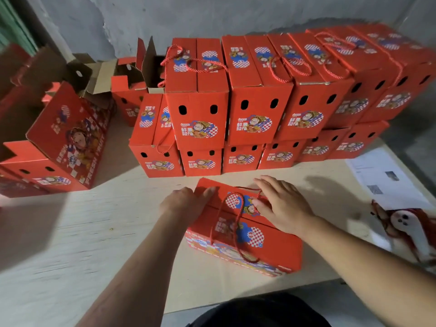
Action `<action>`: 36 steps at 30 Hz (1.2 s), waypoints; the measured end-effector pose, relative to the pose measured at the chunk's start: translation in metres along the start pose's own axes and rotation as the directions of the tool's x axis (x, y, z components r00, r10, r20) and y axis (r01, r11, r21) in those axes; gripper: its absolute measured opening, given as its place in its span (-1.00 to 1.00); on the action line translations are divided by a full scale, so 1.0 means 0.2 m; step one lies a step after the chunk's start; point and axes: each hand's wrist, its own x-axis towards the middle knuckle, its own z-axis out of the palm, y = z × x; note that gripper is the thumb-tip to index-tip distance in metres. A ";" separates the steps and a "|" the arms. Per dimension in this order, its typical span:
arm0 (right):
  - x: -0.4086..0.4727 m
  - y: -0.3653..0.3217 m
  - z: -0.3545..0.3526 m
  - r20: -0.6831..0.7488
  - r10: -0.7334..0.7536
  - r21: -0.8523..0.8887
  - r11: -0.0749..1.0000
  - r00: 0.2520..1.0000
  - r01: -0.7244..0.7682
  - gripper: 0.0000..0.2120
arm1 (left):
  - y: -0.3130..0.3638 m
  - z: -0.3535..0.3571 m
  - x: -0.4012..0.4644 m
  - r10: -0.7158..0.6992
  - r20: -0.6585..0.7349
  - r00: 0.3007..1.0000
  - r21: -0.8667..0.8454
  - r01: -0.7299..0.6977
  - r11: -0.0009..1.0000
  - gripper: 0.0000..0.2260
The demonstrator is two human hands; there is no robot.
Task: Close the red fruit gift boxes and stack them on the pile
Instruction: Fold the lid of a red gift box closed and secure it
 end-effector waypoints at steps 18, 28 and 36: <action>-0.27 -0.16 0.06 -0.061 0.182 0.027 0.983 0.981 -0.181 -0.21 | 0.01 0.27 -0.31 0.020 0.007 1.000 -0.888 -0.003 0.459 -0.46; -0.36 0.06 0.18 0.006 0.498 0.590 0.698 0.867 -0.405 -0.18 | -0.04 0.28 -0.36 0.063 0.158 0.985 -0.959 0.138 0.247 -0.62; -0.36 0.13 0.16 0.182 0.529 0.860 0.322 0.829 -0.395 -0.75 | 0.01 0.33 -0.40 -0.157 0.088 0.984 -0.919 0.141 0.369 -0.59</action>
